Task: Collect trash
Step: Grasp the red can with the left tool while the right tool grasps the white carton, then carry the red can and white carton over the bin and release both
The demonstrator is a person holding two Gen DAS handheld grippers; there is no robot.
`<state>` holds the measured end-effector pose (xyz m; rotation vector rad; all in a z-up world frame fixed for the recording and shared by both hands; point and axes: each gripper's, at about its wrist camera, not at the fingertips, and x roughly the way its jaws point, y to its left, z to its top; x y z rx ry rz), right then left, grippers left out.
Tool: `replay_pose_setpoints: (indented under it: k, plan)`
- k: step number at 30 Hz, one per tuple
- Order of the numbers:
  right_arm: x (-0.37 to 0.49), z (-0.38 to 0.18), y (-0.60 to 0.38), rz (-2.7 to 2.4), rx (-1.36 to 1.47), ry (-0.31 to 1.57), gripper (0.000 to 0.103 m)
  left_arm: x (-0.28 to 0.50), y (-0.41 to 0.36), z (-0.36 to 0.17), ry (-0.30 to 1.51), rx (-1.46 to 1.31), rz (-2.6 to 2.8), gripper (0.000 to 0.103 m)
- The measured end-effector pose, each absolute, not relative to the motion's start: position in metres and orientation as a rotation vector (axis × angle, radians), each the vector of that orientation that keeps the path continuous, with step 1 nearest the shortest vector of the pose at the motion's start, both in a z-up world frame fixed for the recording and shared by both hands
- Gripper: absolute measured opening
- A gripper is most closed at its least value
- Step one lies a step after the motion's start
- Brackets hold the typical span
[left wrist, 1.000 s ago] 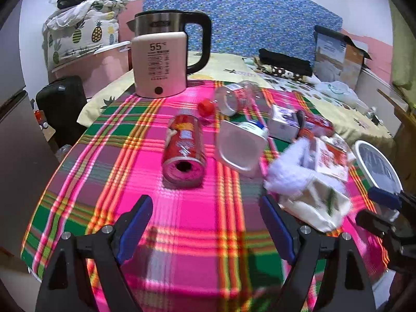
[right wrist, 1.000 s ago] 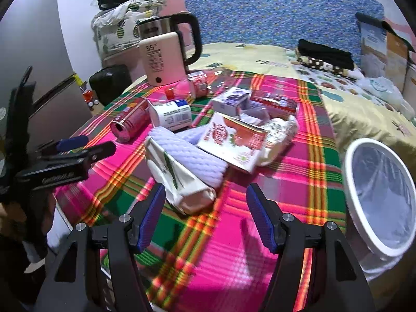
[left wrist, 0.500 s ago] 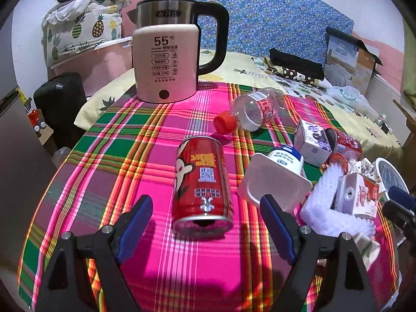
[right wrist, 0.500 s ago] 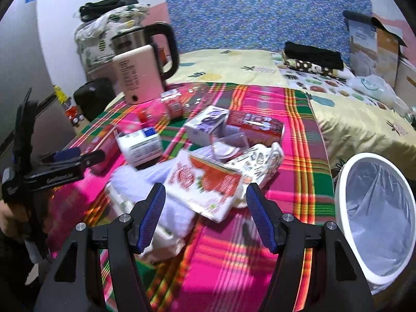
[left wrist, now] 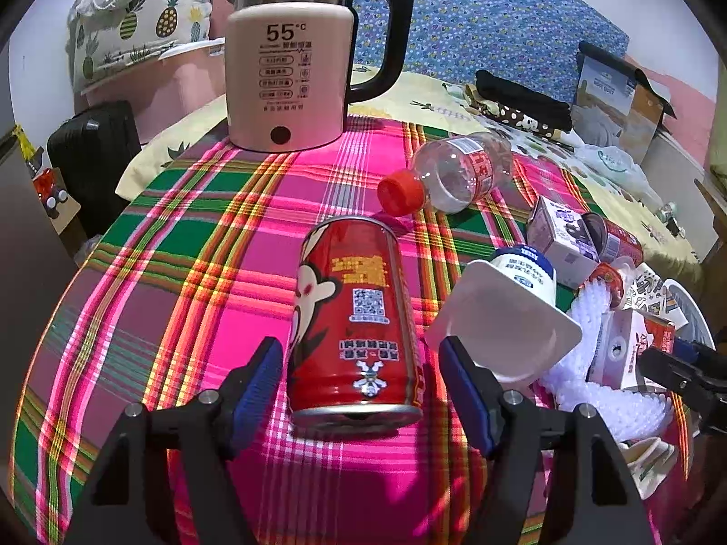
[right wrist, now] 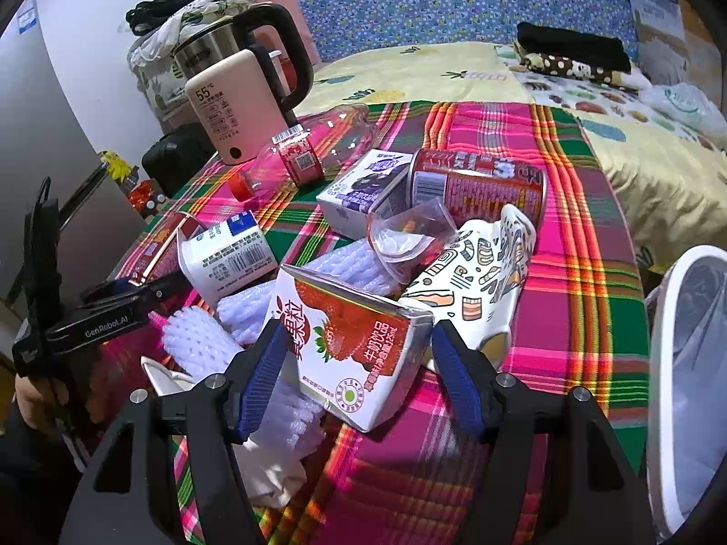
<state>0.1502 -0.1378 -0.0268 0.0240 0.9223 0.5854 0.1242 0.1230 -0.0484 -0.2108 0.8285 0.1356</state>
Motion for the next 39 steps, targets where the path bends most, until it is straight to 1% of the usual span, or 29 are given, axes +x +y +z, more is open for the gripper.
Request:
replay_pose_setpoints:
  k: [2,3,4,5,6,7,9,11,17,31,39]
  plan:
    - [0.151,-0.027,-0.136,0.59,0.028,0.925,0.069,0.125,0.123,-0.05,0.838,-0.21,0.129,0.073]
    - [0.152,-0.027,-0.136,0.588,0.033,0.927,0.069,0.126,0.122,-0.05,0.841,-0.209,0.127,0.071]
    - [0.152,-0.027,-0.136,0.584,0.041,0.935,0.069,0.126,0.122,-0.05,0.844,-0.207,0.126,0.066]
    - [0.152,-0.026,-0.136,0.58,0.046,0.938,0.069,0.126,0.121,-0.051,0.847,-0.203,0.126,0.064]
    - [0.155,-0.026,-0.137,0.576,0.049,0.939,0.067,0.126,0.12,-0.05,0.849,-0.2,0.127,0.058]
    - [0.153,-0.024,-0.138,0.576,0.051,0.932,0.064,0.126,0.119,-0.05,0.849,-0.198,0.126,0.056]
    - [0.149,-0.019,-0.141,0.581,0.064,0.906,0.052,0.124,0.118,-0.049,0.841,-0.194,0.119,0.056]
    - [0.148,-0.014,-0.143,0.585,0.073,0.89,0.046,0.122,0.118,-0.047,0.828,-0.189,0.123,0.055]
    - [0.142,-0.006,-0.141,0.593,0.061,0.856,0.036,0.112,0.117,-0.04,0.806,-0.176,0.137,0.055]
    - [0.126,0.018,-0.164,0.55,0.082,0.762,0.035,0.085,0.105,-0.005,0.734,-0.162,0.119,0.055]
    - [0.112,0.032,-0.2,0.462,0.115,0.701,0.035,0.08,0.071,0.028,0.67,-0.129,0.041,0.054]
